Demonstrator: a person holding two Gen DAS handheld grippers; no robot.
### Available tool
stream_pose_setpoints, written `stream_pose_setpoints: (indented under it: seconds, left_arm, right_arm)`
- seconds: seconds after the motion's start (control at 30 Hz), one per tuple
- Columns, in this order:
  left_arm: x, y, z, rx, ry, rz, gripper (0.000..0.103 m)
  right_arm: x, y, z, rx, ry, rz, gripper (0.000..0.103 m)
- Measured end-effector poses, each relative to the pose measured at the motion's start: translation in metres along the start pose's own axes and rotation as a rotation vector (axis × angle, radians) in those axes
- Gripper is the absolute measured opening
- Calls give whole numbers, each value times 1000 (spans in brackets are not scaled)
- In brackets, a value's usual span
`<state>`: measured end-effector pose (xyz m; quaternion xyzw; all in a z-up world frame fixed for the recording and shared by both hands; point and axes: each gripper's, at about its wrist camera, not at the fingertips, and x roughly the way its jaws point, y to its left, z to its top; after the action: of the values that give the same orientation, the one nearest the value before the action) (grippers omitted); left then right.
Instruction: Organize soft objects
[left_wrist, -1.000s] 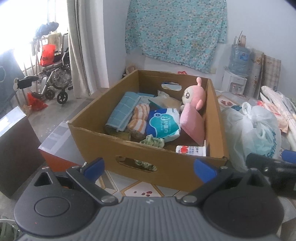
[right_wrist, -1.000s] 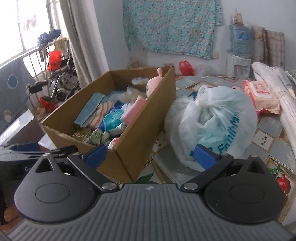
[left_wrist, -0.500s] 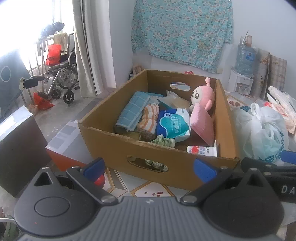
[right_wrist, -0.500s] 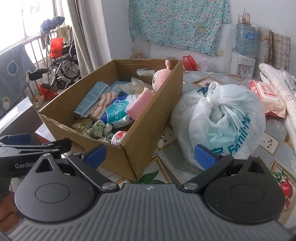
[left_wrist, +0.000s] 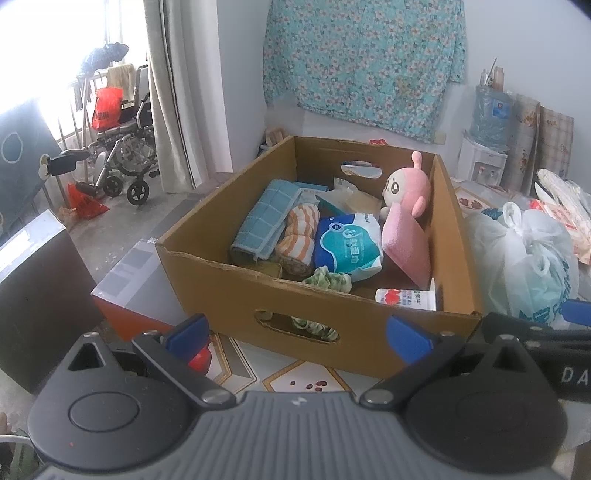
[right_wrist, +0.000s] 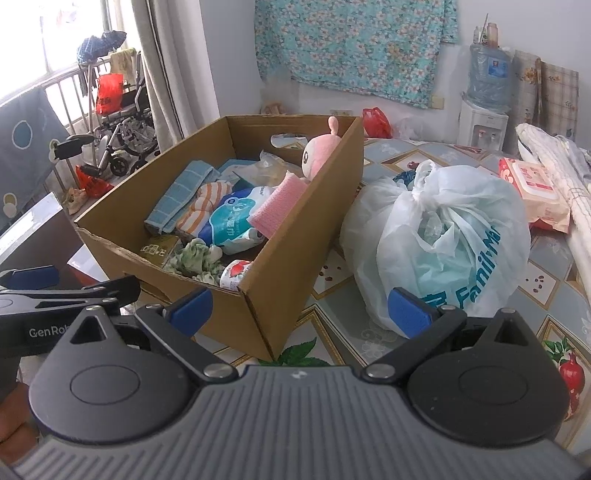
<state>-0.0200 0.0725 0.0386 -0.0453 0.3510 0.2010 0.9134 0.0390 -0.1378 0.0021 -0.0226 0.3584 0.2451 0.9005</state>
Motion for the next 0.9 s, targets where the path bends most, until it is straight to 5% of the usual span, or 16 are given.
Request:
stream_pose_setpoints:
  seconds: [0.9]
  left_arm:
    - [11,-1,0,8,40,-17,103]
  right_arm:
    - [9,-5,1,9,37,-15,102]
